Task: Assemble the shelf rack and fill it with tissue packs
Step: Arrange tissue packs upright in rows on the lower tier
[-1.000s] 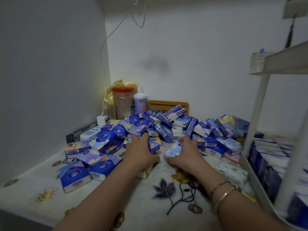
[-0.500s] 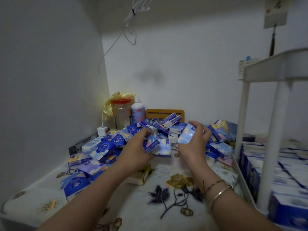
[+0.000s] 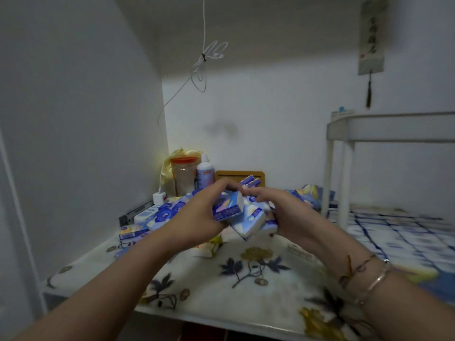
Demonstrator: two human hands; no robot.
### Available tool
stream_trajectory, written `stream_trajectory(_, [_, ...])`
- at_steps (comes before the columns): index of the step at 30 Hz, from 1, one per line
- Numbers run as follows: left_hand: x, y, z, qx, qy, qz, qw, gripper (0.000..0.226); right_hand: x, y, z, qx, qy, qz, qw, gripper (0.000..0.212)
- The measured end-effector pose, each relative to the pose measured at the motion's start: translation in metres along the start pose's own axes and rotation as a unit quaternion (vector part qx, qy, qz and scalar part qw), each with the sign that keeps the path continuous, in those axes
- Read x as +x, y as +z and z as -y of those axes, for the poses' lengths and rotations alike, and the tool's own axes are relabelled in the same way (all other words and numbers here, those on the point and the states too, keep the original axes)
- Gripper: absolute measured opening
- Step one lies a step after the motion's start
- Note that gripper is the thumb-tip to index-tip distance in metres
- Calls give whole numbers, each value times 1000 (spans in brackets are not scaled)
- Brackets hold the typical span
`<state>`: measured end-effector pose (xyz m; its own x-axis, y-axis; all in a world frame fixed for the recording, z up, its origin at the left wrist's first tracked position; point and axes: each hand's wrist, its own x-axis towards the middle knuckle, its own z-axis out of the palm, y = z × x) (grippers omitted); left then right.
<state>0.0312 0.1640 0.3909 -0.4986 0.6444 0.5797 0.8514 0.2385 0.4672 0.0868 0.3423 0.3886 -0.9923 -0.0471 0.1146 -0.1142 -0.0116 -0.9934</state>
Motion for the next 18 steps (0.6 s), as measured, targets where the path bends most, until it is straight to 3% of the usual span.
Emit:
stream_trajectory(3, [-2,16,-28,17,49,26,998,51,-34,-13,4,-49,-18,-22,998,28])
stream_trajectory(8, [-3,47,-76,-10,113,47,992,55,-98,-46,16,-61,-1,-54,997,42])
stream_trajectory(11, [0,65,-107,-72,95,61,991,70,-136,-64,19,-73,15,-77,994,44])
stream_trajectory(14, [1,84,-137,-187,47,123,974,81,-175,-88,23,-90,0,-131,987,38])
stream_trajectory(18, [9,117,-163,-277,0,216,936,40,-212,-129,27,-106,10,-214,971,38])
